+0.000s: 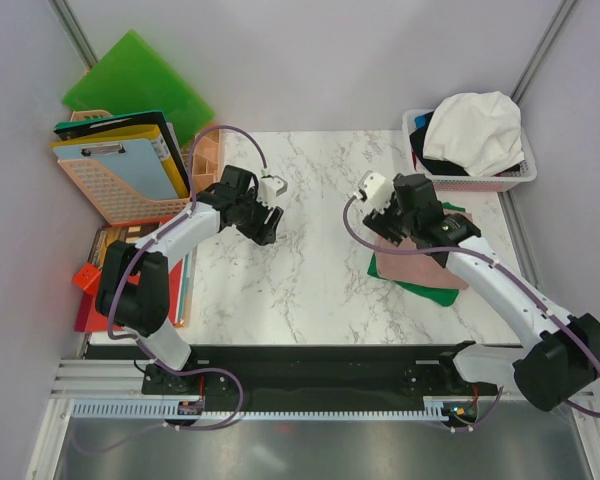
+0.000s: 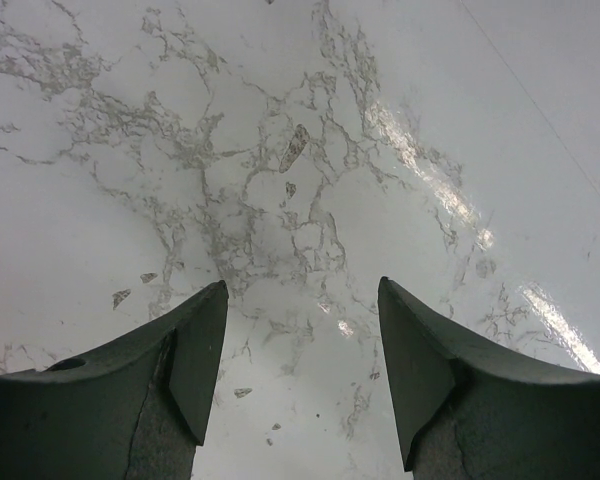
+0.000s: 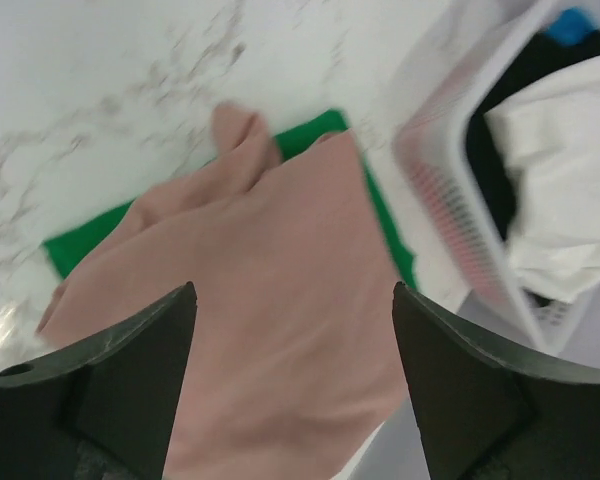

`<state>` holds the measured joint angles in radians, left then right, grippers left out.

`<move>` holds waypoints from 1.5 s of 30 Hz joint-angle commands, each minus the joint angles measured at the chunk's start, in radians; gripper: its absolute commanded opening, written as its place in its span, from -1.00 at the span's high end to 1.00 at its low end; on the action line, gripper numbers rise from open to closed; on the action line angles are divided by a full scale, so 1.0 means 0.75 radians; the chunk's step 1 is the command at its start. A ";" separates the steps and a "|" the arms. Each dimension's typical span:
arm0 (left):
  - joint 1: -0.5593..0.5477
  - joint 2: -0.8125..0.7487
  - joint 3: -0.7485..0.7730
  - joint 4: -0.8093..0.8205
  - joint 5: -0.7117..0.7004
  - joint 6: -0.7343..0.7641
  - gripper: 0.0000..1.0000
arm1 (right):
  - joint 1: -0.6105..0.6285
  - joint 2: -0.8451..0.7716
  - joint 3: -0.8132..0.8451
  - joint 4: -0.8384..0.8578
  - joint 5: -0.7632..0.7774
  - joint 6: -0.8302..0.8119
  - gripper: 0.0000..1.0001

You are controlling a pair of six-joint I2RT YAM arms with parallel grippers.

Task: Fold and stack the t-shirts

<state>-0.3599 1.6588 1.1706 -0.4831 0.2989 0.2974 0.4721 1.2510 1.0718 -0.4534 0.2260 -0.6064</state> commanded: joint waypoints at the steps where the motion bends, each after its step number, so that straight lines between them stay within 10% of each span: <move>1: 0.005 -0.034 0.028 -0.002 0.047 0.027 -0.37 | 0.005 -0.034 -0.073 -0.524 -0.185 0.078 -0.74; 16: 0.003 -0.011 0.063 -0.023 0.053 0.023 -0.37 | 0.003 -0.249 -0.331 -0.696 -0.115 0.035 -0.81; 30: 0.003 0.018 0.092 -0.043 0.049 0.019 -0.38 | 0.005 -0.008 -0.400 -0.423 -0.078 -0.008 -0.68; 33: 0.003 -0.001 0.073 -0.041 0.043 0.023 -0.38 | 0.005 0.060 -0.378 -0.367 -0.066 -0.008 -0.35; 38: 0.003 -0.007 0.049 -0.039 0.033 0.035 -0.38 | 0.005 0.085 -0.333 -0.357 -0.034 -0.022 0.94; 45: 0.005 0.032 0.078 -0.041 0.053 0.029 -0.37 | 0.003 -0.007 -0.304 -0.359 0.085 -0.077 1.00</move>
<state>-0.3599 1.6627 1.2015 -0.5217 0.3038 0.2974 0.4747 1.2964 0.7929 -0.7567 0.2268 -0.6338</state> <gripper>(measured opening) 0.689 0.010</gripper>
